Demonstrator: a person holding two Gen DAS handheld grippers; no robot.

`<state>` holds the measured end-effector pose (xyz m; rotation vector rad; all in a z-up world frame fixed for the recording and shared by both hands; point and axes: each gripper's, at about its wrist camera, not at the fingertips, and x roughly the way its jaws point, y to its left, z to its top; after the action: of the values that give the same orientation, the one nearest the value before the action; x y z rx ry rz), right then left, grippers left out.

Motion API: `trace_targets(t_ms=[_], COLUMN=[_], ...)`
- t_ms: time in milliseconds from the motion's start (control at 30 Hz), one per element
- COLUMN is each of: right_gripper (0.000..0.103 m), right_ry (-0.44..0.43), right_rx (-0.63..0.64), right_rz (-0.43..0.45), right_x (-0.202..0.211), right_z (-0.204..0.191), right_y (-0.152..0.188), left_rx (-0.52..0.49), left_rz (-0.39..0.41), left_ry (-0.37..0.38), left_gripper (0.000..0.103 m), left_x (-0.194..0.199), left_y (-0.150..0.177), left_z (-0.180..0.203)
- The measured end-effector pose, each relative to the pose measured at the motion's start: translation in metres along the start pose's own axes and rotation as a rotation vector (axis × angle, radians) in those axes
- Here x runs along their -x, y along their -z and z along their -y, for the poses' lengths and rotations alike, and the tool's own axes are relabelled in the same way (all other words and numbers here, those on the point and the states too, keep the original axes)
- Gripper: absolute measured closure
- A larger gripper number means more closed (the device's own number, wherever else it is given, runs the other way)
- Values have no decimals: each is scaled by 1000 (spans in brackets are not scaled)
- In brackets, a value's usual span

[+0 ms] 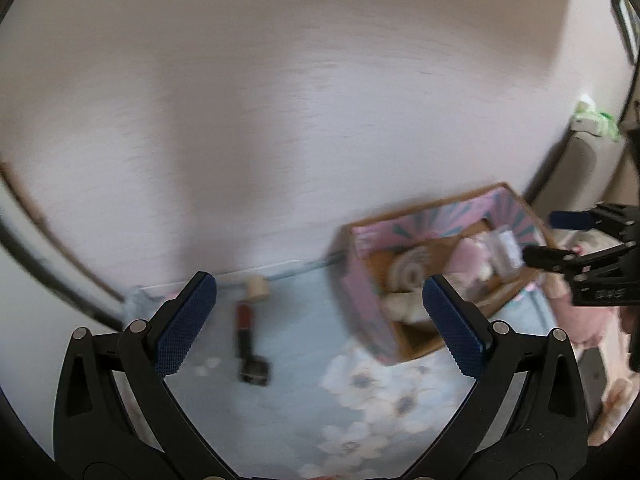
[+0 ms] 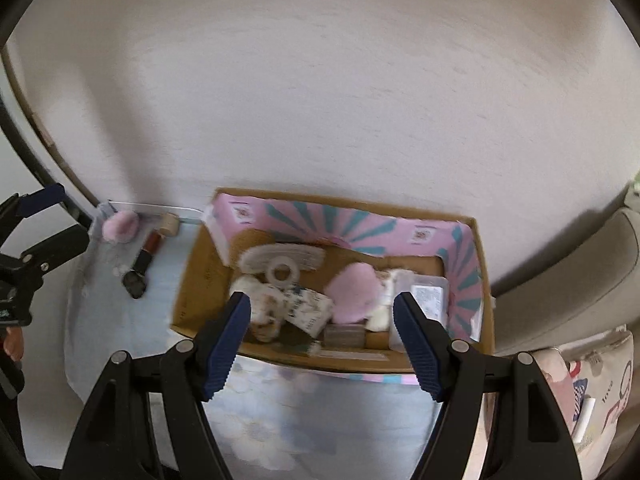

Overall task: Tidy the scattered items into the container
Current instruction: 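Withdraw both tools from the box toward the pink pouch and lipstick, then grasp the pink fluffy pouch with left tool while right tool grasps red lipstick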

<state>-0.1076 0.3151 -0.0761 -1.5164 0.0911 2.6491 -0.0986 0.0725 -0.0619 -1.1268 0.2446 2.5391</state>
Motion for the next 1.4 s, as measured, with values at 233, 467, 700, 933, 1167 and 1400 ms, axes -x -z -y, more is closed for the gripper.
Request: trace_targets(t_ms=[233,467,700,933,1167,1400], right_gripper=[33,33,33,33,33,33], right_ry=[-124,-207,-246,-230,-167,-141], right_rx=[13,83,128,36,-21,-15], right_rz=[82,103,60,34,52,42], right_x=[15,13,-26,-115,-178,-211], right_z=[-50,-114,-179,-222,-246,-255], right_y=[-15,-24,-16,6,2,-6], left_rx=[21,155,234,317,337,310], left_rz=[8,-39,-123,-198,-237,-224], left_ry=[-100,-78,-44,-20,-28,-38], left_gripper=[0,0,0,1,5,15], left_x=[16,12,-46,-130,-184,-191], left_y=[16,24,42,74,89,92], left_z=[-52,-121,-160,-187,-193,-188])
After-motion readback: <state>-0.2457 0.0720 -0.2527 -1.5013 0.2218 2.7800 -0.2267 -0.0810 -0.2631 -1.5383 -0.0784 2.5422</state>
